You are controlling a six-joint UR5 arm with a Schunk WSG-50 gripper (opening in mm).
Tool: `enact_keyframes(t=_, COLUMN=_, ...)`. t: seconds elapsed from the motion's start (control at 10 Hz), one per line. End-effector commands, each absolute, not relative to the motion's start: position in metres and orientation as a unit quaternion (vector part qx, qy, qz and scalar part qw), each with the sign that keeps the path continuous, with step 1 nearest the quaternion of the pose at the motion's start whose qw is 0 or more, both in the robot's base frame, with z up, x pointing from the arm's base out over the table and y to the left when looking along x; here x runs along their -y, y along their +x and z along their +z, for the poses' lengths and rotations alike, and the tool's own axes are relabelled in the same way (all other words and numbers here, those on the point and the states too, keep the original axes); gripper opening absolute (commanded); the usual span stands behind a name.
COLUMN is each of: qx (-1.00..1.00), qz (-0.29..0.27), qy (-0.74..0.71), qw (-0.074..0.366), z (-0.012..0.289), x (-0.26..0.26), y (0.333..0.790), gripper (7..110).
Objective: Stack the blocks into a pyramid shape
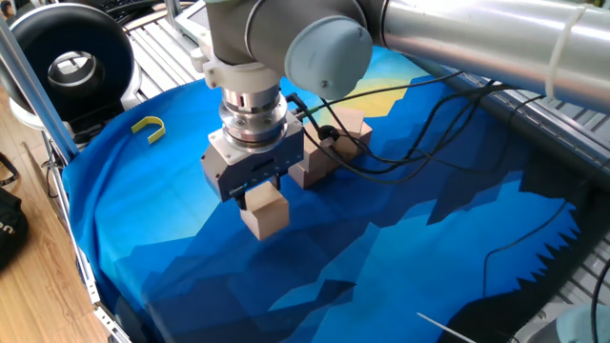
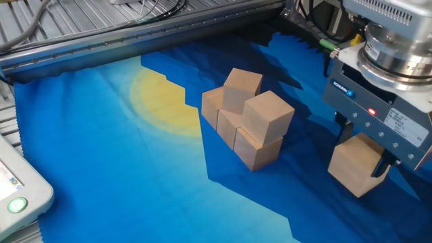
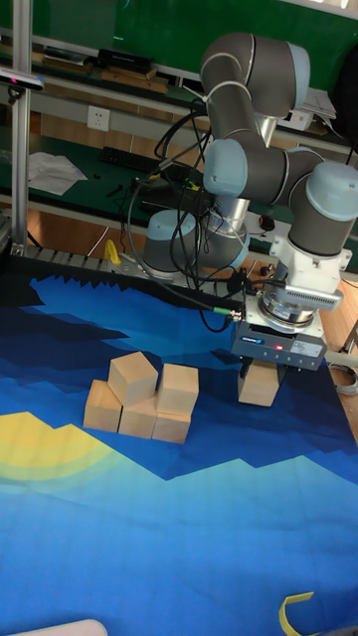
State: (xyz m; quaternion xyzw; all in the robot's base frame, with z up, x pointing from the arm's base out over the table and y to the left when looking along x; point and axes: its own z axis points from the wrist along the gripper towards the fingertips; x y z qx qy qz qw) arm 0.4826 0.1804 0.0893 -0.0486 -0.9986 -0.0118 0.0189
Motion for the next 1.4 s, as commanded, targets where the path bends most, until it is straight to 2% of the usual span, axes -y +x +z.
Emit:
enact_keyframes(t=0.0, qx=0.997, qz=-0.024, qy=-0.067, qw=-0.003, z=0.091, x=-0.185, y=0.494, gripper=7)
enact_keyframes(t=0.3, qx=0.996, qz=-0.039, qy=-0.077, qw=0.005, z=0.091, x=-0.193, y=0.491, gripper=7)
enact_keyframes(t=0.5, qx=0.997, qz=-0.021, qy=-0.074, qw=0.03, z=0.091, x=-0.185, y=0.477, gripper=7)
enact_keyframes(t=0.9, qx=0.996, qz=-0.014, qy=-0.047, qw=0.076, z=0.096, x=-0.177, y=0.409, gripper=7)
enact_keyframes(t=1.1, qx=0.995, qz=-0.044, qy=-0.035, qw=0.087, z=0.088, x=-0.176, y=0.39, gripper=7)
enact_keyframes(t=1.3, qx=0.995, qz=-0.035, qy=-0.028, qw=0.09, z=0.082, x=-0.161, y=0.381, gripper=7)
